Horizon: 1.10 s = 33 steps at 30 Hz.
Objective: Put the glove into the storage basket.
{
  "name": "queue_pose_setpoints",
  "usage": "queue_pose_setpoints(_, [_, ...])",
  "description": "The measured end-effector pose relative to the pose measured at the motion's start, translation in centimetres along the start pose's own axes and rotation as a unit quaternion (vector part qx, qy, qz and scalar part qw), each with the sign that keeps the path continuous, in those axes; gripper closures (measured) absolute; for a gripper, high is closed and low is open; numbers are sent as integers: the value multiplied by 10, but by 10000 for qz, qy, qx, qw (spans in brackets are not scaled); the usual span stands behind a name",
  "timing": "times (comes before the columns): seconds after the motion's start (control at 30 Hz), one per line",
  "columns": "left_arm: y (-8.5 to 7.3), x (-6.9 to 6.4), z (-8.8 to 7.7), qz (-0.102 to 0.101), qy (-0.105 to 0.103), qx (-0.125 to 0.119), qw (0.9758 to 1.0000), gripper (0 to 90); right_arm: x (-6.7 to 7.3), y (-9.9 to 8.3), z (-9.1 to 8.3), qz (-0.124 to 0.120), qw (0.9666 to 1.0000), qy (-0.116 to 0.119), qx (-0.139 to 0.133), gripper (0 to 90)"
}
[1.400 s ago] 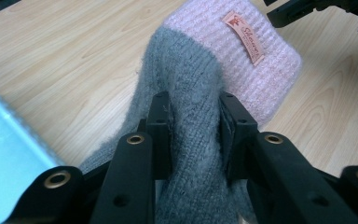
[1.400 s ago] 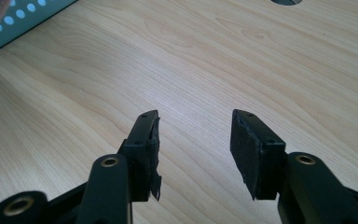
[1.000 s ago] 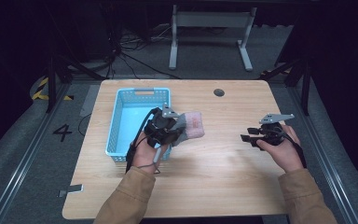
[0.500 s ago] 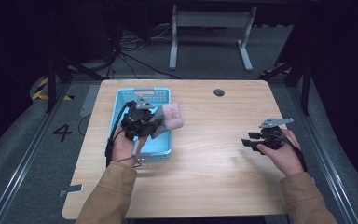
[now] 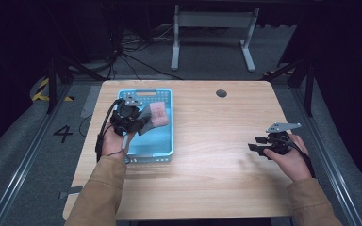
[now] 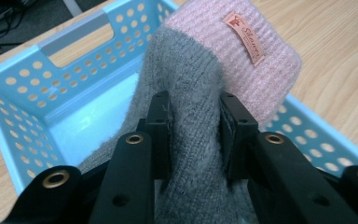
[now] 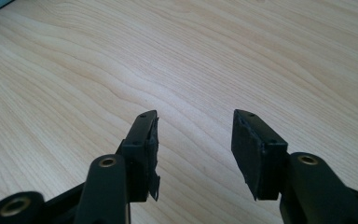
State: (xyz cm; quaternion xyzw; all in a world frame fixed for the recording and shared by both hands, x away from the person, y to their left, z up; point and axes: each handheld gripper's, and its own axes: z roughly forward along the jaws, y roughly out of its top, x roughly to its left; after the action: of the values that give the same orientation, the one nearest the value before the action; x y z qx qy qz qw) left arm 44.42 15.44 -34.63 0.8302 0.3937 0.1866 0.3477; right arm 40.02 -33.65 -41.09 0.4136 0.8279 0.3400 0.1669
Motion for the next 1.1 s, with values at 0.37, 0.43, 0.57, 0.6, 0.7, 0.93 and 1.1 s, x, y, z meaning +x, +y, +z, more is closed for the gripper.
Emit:
queue_pose_setpoints(0.37, [-11,14,30,-158,-116,260,9995,689,-1,-10,-6,18,10000,-77,23,516])
queue_pose_setpoints(0.43, [-11,15,34,-183,-107,329,9992,689,-1,-11,-7,26,10000,-88,32,514])
queue_pose_setpoints(0.57, [-12,18,43,-215,-143,497,9984,689,-2,-12,-7,42,9999,-89,24,513])
queue_pose_setpoints(0.6, [-13,18,46,-221,-149,527,9983,688,-2,-12,-7,40,10000,-86,26,512])
queue_pose_setpoints(0.7, [-13,17,53,-158,-135,637,9978,688,-1,-12,-7,-1,10000,-59,28,509])
queue_pose_setpoints(0.93, [-14,20,67,-77,-181,863,9961,681,-1,-12,-6,-21,10000,-50,19,505])
queue_pose_setpoints(1.1, [-12,22,75,-106,-232,1001,9947,678,-1,-12,-4,-38,10000,-52,43,500])
